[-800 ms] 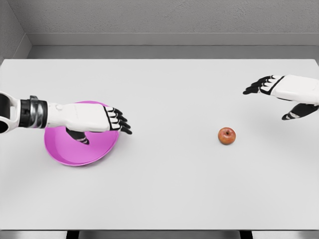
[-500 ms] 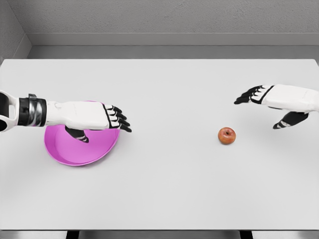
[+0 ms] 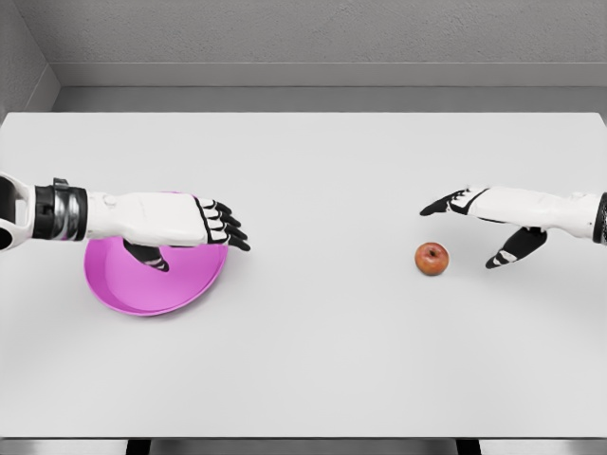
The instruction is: Put the apple on the plate with both arms
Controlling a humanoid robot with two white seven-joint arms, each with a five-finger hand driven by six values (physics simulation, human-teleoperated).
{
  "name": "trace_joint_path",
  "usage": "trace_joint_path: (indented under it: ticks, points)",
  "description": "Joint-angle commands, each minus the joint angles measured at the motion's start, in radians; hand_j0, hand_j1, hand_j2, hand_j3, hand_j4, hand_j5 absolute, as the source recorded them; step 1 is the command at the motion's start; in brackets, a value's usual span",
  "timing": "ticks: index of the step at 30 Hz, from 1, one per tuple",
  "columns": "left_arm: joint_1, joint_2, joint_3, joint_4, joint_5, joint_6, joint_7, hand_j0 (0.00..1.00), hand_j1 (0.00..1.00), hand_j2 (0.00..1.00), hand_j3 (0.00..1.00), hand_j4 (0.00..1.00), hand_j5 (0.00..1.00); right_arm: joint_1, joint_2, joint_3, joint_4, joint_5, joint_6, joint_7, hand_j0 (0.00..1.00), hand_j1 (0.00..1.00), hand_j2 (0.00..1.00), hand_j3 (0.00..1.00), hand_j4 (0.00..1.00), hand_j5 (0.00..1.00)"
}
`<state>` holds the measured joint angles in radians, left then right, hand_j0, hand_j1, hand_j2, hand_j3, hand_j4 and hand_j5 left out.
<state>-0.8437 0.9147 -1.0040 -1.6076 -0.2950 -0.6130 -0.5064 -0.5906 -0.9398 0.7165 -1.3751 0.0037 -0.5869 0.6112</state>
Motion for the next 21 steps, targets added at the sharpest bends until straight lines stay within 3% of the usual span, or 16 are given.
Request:
trace_joint_path:
  ticks: [1,4,9,21]
  points:
    - [0.0,0.004,0.008,0.018,0.033,0.002,0.002,1.0,1.0,1.0,1.0,1.0,1.0,0.0,0.01,0.024,0.034,0.019,0.006,0.0,1.0,1.0,1.0,1.0,1.0,1.0]
    - [0.005,0.006,0.008,0.025,0.051,0.002,0.005,1.0,1.0,1.0,1.0,1.0,1.0,-0.018,0.039,0.052,0.076,0.045,0.007,0.0,1.0,1.0,1.0,1.0,1.0,1.0]
    - [-0.021,0.018,0.021,0.048,0.257,0.002,0.161,1.0,1.0,1.0,1.0,1.0,1.0,-0.035,0.07,0.092,0.08,0.047,0.035,0.0,1.0,1.0,1.0,1.0,1.0,1.0]
    - [-0.008,-0.004,0.015,0.066,0.246,0.002,0.192,1.0,1.0,1.0,1.0,1.0,1.0,-0.066,0.079,0.112,0.057,0.033,0.024,0.0,1.0,1.0,1.0,1.0,1.0,1.0]
